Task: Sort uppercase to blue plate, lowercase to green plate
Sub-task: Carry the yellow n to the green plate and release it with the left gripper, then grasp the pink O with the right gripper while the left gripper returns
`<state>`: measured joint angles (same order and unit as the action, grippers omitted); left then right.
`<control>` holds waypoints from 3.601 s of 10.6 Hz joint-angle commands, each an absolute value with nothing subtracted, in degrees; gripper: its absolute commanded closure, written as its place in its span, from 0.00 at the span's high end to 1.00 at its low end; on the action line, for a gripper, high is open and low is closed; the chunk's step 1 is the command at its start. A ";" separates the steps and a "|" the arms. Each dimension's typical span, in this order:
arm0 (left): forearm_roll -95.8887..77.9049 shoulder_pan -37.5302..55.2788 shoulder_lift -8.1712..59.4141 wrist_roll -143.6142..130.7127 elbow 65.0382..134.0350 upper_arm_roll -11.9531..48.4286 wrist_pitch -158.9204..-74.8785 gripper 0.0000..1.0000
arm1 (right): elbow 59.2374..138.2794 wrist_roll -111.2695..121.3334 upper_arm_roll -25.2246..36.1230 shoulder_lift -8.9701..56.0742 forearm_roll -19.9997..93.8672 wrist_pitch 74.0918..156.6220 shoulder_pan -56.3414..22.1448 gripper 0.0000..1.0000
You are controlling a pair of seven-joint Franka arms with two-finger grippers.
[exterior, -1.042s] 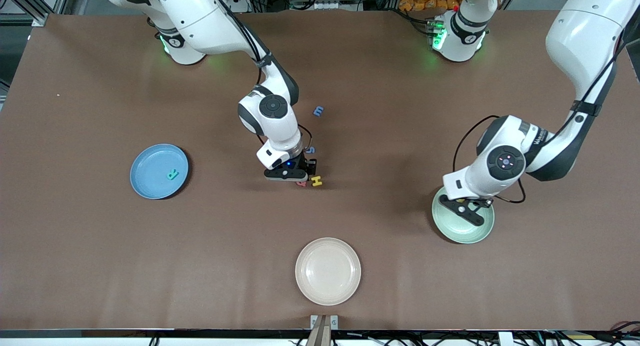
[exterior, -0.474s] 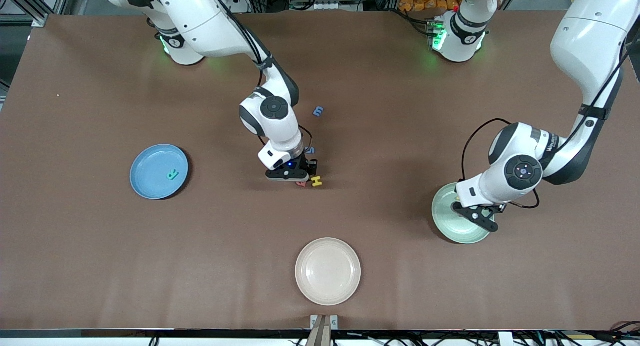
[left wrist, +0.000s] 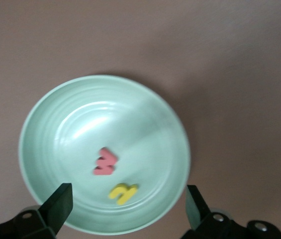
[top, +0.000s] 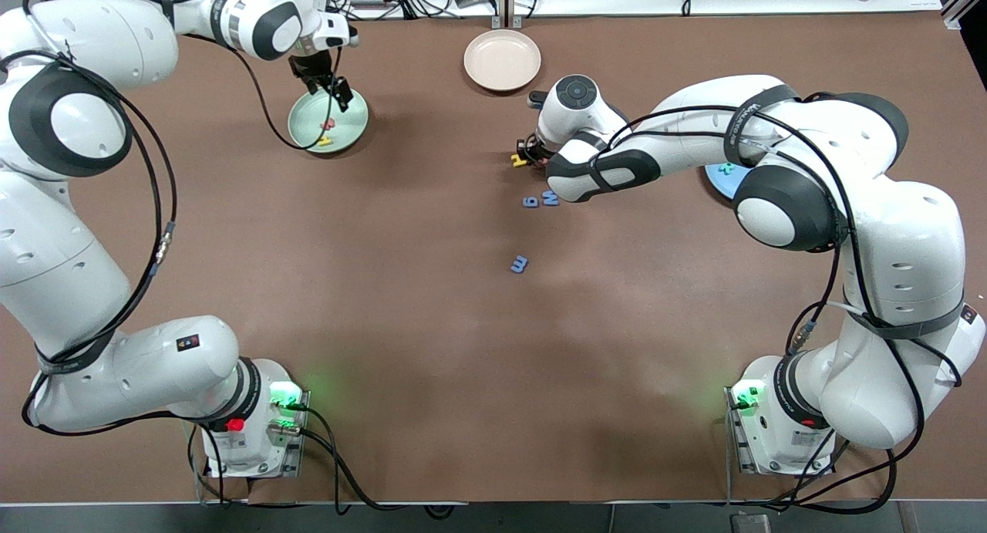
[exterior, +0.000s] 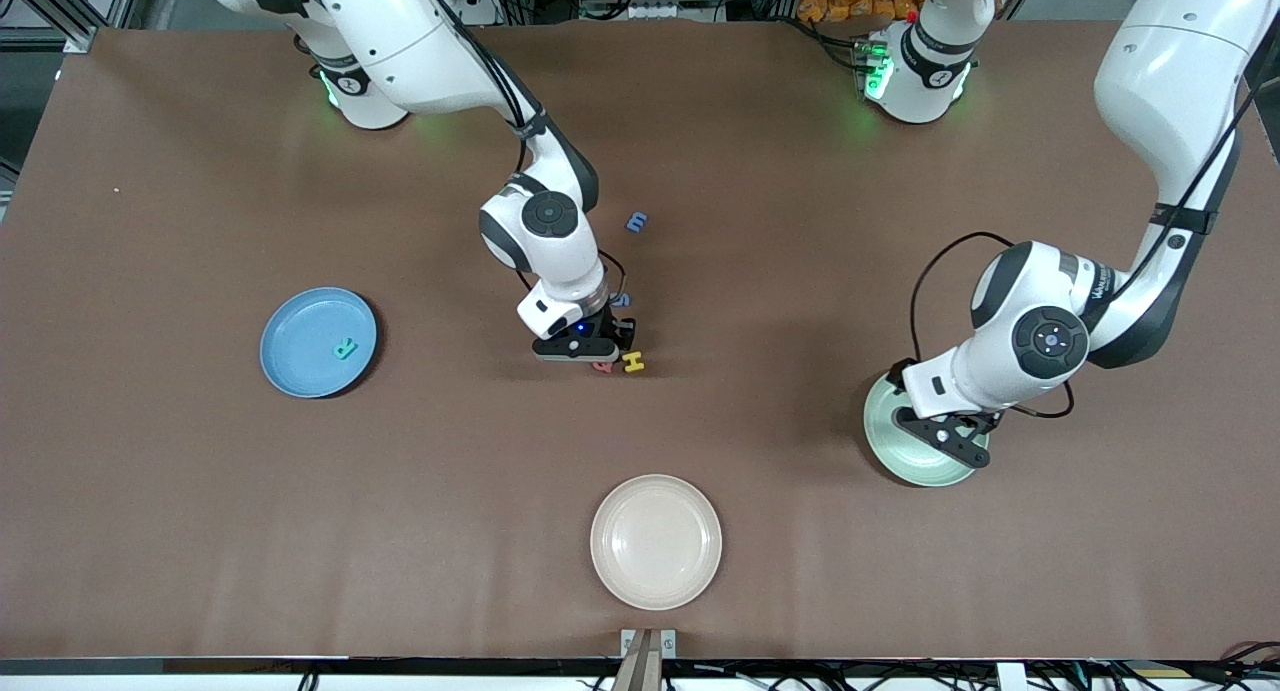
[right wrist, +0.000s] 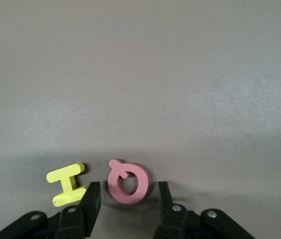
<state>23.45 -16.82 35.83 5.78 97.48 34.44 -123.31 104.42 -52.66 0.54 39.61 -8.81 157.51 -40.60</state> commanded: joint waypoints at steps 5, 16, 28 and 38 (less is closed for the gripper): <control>18.63 -11.78 34.80 -5.19 98.17 39.46 -122.34 1.00 | 103.36 -54.40 1.05 40.43 -9.84 157.85 -40.87 0.50; 19.78 -7.21 35.60 -1.23 99.14 41.48 -122.43 1.00 | 101.08 -55.81 1.58 42.01 -9.93 157.85 -41.04 0.51; 19.78 -7.21 35.86 -1.23 98.88 41.48 -122.52 1.00 | 100.55 -52.12 2.02 42.45 -10.90 157.06 -41.31 0.35; 19.78 -7.12 35.86 -1.58 98.70 41.48 -122.52 1.00 | 100.02 -46.78 3.86 40.96 -10.72 153.81 -40.35 0.27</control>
